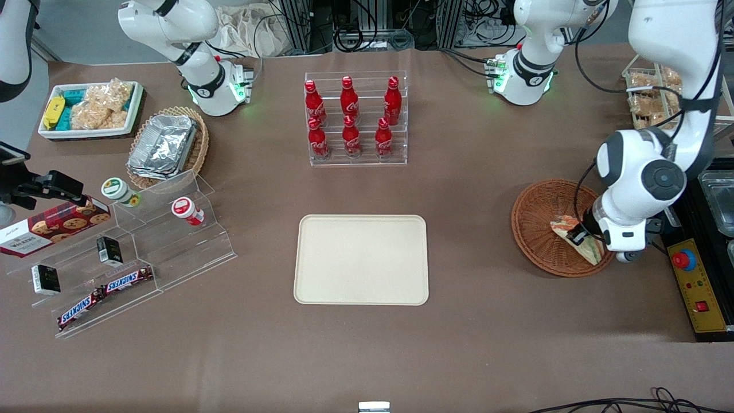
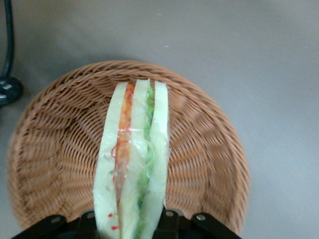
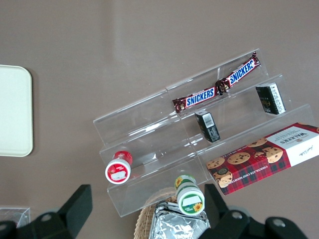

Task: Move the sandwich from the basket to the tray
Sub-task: 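Carry the sandwich with the left gripper over the cream tray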

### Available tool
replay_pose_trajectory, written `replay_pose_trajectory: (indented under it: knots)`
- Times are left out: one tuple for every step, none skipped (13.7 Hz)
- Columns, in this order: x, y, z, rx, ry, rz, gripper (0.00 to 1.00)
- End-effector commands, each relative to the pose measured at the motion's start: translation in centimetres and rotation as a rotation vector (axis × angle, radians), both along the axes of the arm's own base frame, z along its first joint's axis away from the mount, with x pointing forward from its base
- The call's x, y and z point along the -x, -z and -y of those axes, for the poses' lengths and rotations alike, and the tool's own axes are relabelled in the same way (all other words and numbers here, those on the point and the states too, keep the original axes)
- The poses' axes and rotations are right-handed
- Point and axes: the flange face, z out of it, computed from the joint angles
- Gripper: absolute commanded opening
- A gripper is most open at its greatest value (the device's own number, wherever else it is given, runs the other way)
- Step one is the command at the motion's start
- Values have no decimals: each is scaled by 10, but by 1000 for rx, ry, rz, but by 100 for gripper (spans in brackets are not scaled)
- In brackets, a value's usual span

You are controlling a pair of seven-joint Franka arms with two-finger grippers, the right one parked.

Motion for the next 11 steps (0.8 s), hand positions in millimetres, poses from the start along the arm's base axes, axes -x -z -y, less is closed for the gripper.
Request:
replay_pose_trajectory:
  knots:
    - [-8,-69,67,15,177,-35,0]
    - [-6,-81,91,47,202,-19,0]
    - [-2,-89,120,95,221,-7,0]
    - [3,-92,152,127,253,-3,0]
    - [9,-92,184,140,299,-6,0]
    - [14,-87,213,150,331,-15,0]
    - [20,-81,249,170,374,-18,0]
    - [21,-70,275,186,411,-17,0]
    - [22,-60,303,190,464,-3,0]
    - [20,-41,327,195,512,15,0]
    - [17,-19,349,203,555,42,0]
